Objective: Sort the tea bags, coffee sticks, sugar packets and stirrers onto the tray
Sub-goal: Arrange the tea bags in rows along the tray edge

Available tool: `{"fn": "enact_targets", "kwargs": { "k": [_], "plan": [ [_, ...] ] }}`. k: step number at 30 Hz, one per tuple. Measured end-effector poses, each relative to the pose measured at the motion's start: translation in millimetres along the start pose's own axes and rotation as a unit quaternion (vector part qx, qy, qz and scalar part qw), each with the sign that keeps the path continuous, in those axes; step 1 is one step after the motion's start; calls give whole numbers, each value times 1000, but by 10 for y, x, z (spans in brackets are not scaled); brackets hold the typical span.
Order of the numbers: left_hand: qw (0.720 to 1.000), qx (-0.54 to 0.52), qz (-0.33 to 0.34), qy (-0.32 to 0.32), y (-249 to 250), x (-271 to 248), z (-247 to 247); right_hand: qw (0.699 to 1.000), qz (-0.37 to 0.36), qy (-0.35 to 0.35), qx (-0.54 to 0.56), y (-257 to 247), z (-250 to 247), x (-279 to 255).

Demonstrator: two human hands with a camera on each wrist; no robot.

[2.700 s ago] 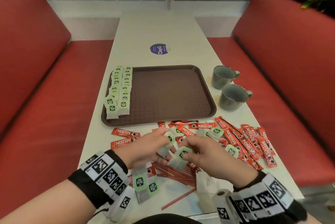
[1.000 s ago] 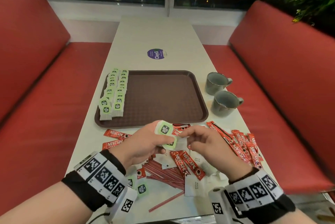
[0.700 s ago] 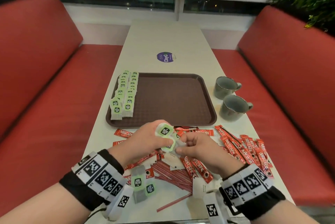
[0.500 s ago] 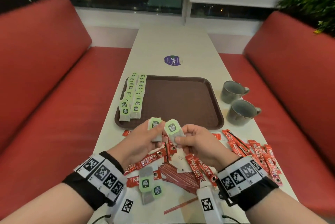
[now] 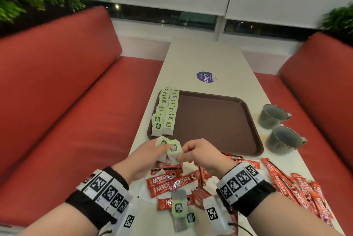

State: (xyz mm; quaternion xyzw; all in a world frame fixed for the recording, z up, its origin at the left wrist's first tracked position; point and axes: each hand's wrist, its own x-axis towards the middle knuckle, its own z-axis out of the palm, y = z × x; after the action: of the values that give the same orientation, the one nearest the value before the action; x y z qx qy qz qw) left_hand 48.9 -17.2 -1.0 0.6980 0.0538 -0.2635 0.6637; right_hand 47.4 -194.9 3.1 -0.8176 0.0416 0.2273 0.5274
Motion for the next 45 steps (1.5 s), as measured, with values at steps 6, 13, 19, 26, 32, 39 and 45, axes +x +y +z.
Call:
{"fn": "enact_targets", "kwargs": {
  "k": [6, 13, 19, 26, 32, 39, 45],
  "plan": [
    [988, -139, -26, 68, -38, 96, -367, 996, 31, 83, 18, -94, 71, 545],
    [985, -164, -12, 57, -40, 326, -605, 982, 76, 108, -133, -197, 57, 1087],
    [991, -122, 4, 50, 2, 544, -632, 965, 100, 70, -234, -294, 100, 1346],
    [996, -32, 22, 86, 89, 775, -573, 958, 75, 116, -253, -274, 24, 1333],
    [996, -45, 47, 58, 131, 870, -475, 994, -39, 93, -36, -250, 118, 1129],
    [994, -45, 20, 100, 219, 941, -423, 992, -8, 108, 66, -180, 112, 1103],
    [941, 284, 115, 142, 184, 972, -520, 992, 41, 120, -20, -87, 50, 1118]
  ]
}}
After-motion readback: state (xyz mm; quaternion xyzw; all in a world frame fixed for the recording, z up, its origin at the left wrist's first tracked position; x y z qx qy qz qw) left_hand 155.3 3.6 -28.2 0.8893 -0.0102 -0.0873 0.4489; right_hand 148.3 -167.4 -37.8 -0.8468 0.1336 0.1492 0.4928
